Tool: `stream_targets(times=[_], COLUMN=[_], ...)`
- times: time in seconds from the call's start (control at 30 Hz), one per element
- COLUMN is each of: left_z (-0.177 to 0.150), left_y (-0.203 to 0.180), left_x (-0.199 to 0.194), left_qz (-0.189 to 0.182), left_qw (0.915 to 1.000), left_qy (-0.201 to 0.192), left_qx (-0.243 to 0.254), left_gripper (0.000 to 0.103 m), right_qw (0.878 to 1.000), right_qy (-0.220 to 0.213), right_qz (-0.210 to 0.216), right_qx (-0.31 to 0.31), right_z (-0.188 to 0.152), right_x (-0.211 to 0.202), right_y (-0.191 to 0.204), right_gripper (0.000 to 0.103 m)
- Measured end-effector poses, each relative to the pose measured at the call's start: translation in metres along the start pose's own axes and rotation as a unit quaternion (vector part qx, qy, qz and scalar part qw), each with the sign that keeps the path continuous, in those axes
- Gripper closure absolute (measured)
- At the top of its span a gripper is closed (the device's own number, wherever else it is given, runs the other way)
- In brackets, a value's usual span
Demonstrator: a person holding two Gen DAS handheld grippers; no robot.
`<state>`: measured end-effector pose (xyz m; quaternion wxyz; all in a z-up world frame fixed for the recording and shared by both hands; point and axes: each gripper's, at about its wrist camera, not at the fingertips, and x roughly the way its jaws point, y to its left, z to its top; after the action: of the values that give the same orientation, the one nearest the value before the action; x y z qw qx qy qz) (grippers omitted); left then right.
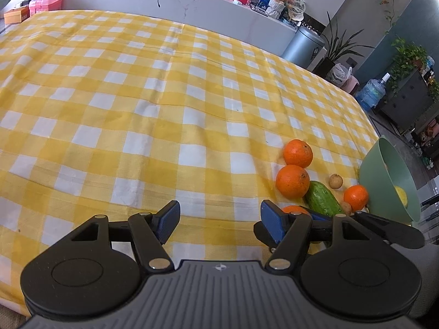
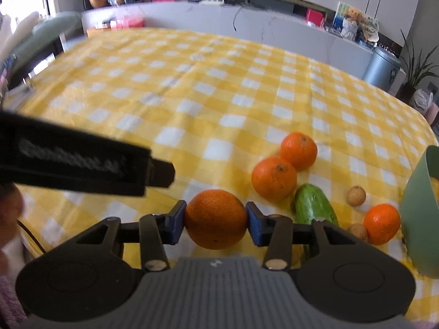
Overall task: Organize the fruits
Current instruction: 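Close the left tool on an orange while the right tool lifts its orange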
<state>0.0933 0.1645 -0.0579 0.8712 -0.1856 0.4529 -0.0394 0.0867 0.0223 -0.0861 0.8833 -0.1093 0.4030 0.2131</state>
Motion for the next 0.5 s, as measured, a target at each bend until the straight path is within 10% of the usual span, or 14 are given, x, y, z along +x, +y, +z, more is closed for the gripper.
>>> stream_targets(times=[0.5], left_z=[-0.009], left_y=[-0.03], left_x=[-0.004], left_qz=[-0.071], left_qw=[0.9901], left_qy=[-0.108], left_qx=[0.055], left_gripper=[0.021], right_qw=[0.977], right_qy=[-0.096], right_qz=[-0.009], right_qx=[0.188], right_z=[0.0], right_x=[-0.053], right_y=[-0.09], right_gripper=[0.059])
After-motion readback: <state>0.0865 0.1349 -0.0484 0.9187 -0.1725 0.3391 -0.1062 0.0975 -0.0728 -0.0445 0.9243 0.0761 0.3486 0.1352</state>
